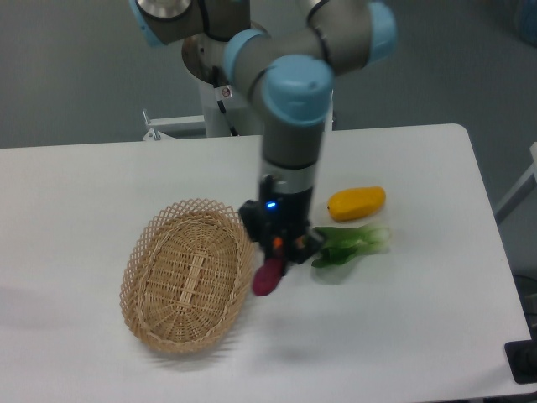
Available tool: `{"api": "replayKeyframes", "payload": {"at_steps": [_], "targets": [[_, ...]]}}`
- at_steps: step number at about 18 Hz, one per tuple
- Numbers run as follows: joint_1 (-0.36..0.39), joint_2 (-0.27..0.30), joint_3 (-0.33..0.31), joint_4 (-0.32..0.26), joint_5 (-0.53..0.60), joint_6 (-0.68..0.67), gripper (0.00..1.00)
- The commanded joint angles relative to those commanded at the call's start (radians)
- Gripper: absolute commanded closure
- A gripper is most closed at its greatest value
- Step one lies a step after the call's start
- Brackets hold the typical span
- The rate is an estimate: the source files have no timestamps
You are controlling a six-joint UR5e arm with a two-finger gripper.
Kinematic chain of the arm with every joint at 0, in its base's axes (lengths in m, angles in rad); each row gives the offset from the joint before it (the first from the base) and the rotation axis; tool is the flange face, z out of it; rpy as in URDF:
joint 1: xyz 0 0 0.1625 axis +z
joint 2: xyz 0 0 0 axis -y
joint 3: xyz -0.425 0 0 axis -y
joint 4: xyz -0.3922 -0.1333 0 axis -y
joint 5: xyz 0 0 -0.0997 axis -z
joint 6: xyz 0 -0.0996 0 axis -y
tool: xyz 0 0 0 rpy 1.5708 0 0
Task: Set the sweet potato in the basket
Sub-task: 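Move the held sweet potato over the wicker basket and lower it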
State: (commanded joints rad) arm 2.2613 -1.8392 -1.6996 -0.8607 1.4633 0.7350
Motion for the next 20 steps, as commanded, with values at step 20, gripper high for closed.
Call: {"api": "replayKeyframes", "payload": {"at_steps": [20], "targets": [[-0.201, -0.166, -0.100, 0.055, 0.186, 0.020, 0.69]]}}
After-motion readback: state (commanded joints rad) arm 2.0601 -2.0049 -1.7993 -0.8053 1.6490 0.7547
